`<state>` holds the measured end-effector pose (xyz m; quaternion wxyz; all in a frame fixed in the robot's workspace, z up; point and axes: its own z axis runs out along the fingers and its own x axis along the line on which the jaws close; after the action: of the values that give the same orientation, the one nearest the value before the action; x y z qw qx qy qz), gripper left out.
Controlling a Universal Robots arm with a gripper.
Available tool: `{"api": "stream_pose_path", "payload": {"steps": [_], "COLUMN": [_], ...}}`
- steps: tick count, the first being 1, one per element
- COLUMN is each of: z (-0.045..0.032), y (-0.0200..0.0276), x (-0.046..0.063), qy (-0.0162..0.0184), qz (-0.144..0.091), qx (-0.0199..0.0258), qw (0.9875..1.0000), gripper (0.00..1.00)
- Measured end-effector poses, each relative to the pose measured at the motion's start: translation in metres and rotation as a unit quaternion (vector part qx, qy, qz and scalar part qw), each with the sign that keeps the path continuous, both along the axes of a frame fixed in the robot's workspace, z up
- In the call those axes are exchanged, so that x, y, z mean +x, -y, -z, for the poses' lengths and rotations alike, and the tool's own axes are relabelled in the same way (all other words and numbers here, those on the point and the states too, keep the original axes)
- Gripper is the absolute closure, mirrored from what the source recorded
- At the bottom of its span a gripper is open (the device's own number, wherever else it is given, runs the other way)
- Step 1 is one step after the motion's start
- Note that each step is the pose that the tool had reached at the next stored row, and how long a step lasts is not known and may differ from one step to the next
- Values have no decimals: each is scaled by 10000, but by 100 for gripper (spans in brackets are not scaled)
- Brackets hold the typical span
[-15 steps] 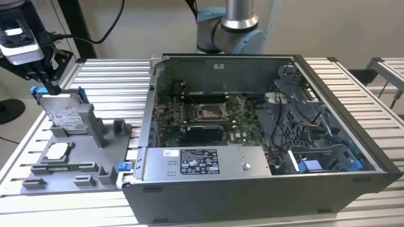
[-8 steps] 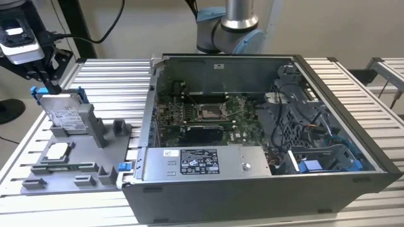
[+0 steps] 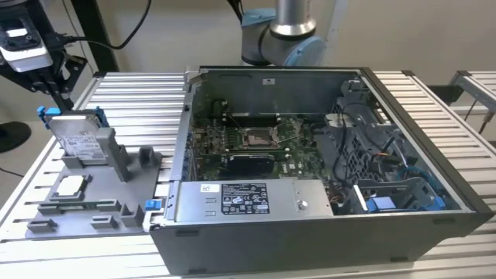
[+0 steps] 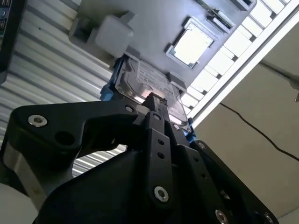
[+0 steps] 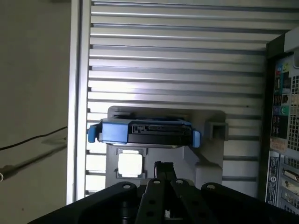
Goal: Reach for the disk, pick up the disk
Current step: 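Reach for the disk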
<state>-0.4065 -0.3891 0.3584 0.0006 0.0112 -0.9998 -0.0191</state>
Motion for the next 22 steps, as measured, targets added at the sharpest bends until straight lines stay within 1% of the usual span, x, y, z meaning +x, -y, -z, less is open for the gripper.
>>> {"api": "stream_pose_path", "payload": {"steps": [4, 14, 19, 20, 22], "z": [4, 14, 22, 22, 21], "y": [-49, -198, -258, -267, -268], "x": [-111, -378, -452, -463, -467], "qy": [0, 0, 1, 0, 0], "qz": [-8, -27, -42, -45, -47], "qx": [0, 0, 1, 0, 0], "qw": [10000, 10000, 10000, 10000, 10000], "gripper": [100, 100, 100, 100, 100]}}
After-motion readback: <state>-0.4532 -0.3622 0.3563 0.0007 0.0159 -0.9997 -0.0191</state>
